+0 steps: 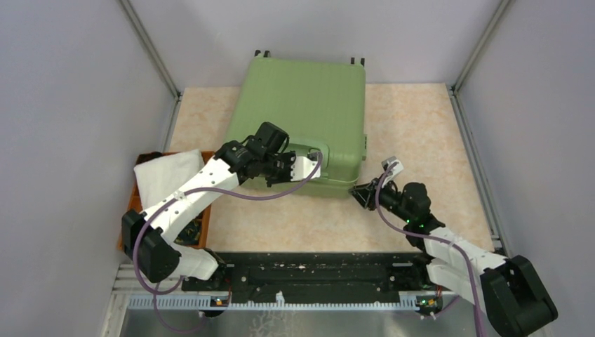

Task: Pack the luggage
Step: Zip the luggage at the center of the board.

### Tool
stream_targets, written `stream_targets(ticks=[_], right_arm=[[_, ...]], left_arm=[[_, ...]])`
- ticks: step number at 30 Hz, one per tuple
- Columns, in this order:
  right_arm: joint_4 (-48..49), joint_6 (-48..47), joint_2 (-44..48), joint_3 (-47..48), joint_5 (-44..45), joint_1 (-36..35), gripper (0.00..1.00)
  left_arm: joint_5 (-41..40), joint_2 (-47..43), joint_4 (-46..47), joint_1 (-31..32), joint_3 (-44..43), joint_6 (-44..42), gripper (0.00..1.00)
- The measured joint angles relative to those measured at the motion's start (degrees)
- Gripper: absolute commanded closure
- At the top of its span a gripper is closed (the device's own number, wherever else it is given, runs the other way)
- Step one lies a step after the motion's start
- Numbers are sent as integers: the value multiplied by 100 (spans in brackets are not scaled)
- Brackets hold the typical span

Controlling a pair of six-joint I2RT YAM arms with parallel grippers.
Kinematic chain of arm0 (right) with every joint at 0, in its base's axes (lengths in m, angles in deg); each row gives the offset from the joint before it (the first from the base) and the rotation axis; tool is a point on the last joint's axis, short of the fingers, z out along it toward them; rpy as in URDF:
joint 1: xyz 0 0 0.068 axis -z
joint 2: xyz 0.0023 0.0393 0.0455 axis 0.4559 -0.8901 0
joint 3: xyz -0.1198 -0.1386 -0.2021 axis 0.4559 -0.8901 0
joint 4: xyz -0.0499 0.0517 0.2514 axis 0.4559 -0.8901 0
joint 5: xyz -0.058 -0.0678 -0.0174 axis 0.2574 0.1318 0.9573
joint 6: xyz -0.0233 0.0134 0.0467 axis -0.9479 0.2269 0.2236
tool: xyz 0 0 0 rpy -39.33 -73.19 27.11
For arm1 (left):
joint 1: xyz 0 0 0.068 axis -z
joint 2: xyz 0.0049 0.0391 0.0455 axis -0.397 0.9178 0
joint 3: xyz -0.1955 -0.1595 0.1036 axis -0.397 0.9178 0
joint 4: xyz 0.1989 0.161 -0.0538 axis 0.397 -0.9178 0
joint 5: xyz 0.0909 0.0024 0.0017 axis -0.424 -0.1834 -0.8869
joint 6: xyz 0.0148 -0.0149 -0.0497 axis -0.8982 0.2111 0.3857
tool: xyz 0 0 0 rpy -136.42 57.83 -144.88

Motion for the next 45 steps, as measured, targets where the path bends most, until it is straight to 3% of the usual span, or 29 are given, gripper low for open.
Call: stream_targets(ticks=[7,16,29,45], right_arm=[[-44,-39,461,-109,79,-4,100],[184,155,542,-299,166,-66,100],[31,120,990,-522,1980,-1432,100],[1272,114,-293,-435,4052,-2463,100]], left_arm=[[7,-9,20,0,0,2,100],[7,-7,-2,2,0,24,100],[-216,-7,-17,321,92,330,100],[-675,334,42,647,-109,1027,100]])
